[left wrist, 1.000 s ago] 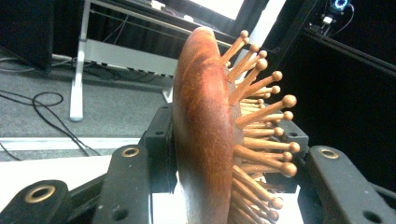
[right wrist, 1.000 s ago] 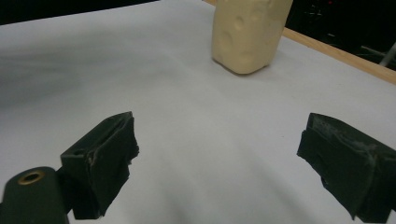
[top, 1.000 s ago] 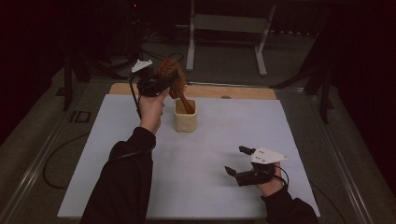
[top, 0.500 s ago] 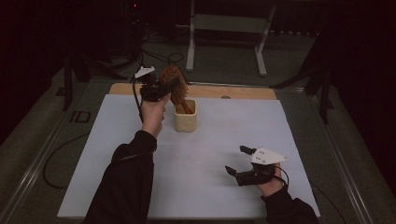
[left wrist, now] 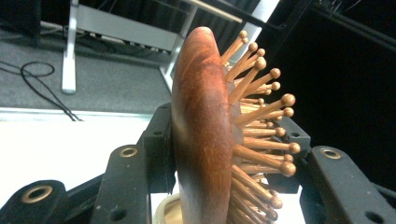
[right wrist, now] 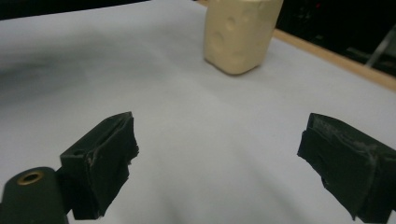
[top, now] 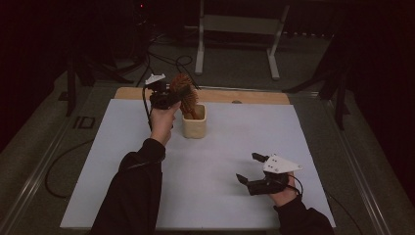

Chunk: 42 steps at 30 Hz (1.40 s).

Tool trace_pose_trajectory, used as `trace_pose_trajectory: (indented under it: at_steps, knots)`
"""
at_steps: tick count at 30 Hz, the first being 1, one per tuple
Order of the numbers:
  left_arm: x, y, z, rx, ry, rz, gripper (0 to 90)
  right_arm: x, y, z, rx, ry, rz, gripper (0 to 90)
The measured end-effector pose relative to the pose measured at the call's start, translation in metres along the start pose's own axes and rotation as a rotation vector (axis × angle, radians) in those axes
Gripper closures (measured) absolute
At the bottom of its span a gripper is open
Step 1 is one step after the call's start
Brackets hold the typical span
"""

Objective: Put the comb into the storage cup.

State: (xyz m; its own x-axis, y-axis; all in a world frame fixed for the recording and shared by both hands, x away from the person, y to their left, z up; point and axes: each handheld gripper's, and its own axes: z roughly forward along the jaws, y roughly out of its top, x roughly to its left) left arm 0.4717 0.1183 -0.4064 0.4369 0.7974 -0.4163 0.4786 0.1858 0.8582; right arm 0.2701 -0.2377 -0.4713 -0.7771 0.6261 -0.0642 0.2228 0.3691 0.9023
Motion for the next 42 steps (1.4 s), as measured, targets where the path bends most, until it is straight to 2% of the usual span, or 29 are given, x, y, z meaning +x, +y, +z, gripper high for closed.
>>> trace_pose_trajectory:
  at_steps: [9, 15, 18, 19, 22, 24, 26, 27, 30, 33, 35, 37, 42]
  knots:
    - [0.003, -0.004, 0.001, 0.000, -0.021, -0.007, 50.5, 0.001, 0.000, 0.000, -0.012, 0.001, -0.005, 9.8]
    - [0.007, -0.001, 0.000, 0.028, -0.028, -0.008, 48.1, 0.003, 0.000, 0.000, -0.025, 0.004, -0.022, 9.9]
    - [0.006, 0.002, -0.002, 0.055, -0.022, 0.004, 42.2, 0.004, 0.000, 0.000, -0.018, 0.005, -0.025, 9.9]
    - [0.005, 0.003, -0.002, 0.061, -0.014, 0.009, 37.5, 0.003, 0.000, 0.000, -0.020, 0.008, -0.025, 9.9]
    - [0.004, 0.006, -0.006, 0.073, -0.018, 0.034, 27.2, 0.003, 0.000, -0.001, -0.023, 0.003, -0.025, 9.9]
    - [0.005, 0.007, -0.009, 0.082, -0.052, 0.051, 18.6, 0.003, 0.000, -0.001, -0.027, -0.009, -0.032, 9.9]
    - [0.004, 0.008, -0.012, 0.088, -0.047, 0.073, 18.4, 0.003, 0.001, -0.001, -0.037, -0.017, -0.042, 9.9]
    - [0.004, 0.009, -0.014, 0.098, -0.066, 0.084, 15.7, 0.003, 0.001, -0.001, -0.034, -0.017, -0.046, 9.9]
    - [0.003, 0.009, -0.019, 0.092, -0.074, 0.113, 9.1, 0.003, 0.000, -0.001, -0.027, -0.017, -0.044, 10.0]
    - [0.001, 0.010, -0.023, 0.112, -0.080, 0.154, 0.0, 0.004, 0.001, -0.002, -0.033, -0.016, -0.036, 10.0]
    - [-0.001, 0.009, -0.026, 0.112, -0.071, 0.182, 0.0, 0.003, 0.001, -0.001, -0.023, -0.009, -0.019, 10.0]
    - [-0.002, 0.010, -0.029, 0.117, -0.075, 0.197, 0.0, 0.001, 0.001, 0.000, 0.000, 0.025, -0.002, 10.0]
    - [-0.004, 0.009, -0.036, 0.123, -0.080, 0.227, 0.0, 0.000, -0.001, 0.004, 0.031, 0.048, -0.011, 10.0]
